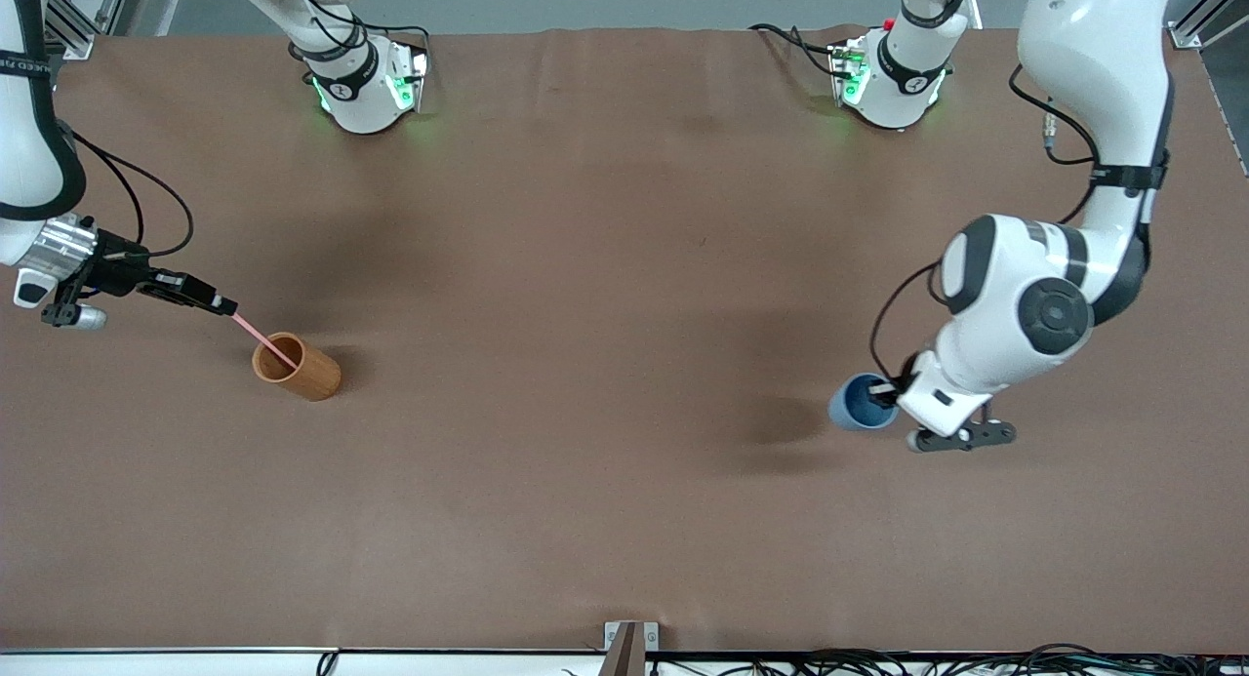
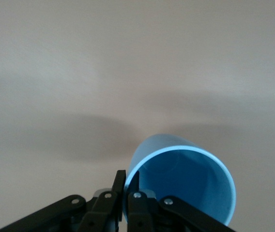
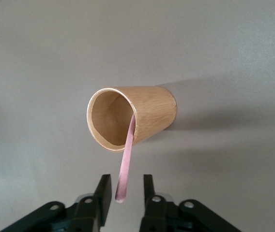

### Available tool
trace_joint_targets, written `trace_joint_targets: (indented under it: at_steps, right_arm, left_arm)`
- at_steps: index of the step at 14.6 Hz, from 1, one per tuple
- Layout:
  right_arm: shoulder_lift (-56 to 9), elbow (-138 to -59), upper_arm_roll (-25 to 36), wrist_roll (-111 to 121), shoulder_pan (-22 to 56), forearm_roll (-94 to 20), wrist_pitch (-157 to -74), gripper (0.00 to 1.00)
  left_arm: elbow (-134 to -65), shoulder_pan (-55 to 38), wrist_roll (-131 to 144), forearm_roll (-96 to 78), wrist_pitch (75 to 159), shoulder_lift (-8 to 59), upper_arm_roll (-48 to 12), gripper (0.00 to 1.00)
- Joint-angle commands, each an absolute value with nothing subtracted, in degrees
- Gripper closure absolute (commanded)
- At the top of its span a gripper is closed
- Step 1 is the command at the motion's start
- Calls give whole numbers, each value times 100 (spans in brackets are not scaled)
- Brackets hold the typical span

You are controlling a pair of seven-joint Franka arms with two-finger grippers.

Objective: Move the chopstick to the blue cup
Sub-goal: 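Grasp the pink stick with the right gripper while the left gripper grasps the blue cup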

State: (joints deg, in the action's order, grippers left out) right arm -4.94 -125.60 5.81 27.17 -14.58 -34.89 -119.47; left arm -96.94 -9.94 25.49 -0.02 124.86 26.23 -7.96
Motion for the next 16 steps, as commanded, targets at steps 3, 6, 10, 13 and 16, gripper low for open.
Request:
trace_joint_targets:
  at_steps: [3,6,10,13,16]
  right_arm:
    - [-369,-12709,536,2848,-1521,-3674,-11901,72]
    - [-369,-12709,527,2839,-1521,-3674,-11857,80]
    - [-369,-12639,527,2795,-1521,-3674,-11698,95]
    - [-352,-12210,536,2769,-1547,-3639,-11349,97]
    - [-343,-11604,545,2559,-1695,-3298,-10726,97]
  left_arm:
    - [-9388,-1107,4883,816,12340,2881,-2028,100]
    - [-9132,-1642,6008,1264,12331,3268,-2180,100]
    - [-8886,-1986,6573,1512,12340,3726,-2180,99]
    - [-8859,-2145,6802,1600,12357,3893,-2188,99]
    - [-8851,-2223,6943,1608,12401,3937,-2189,99]
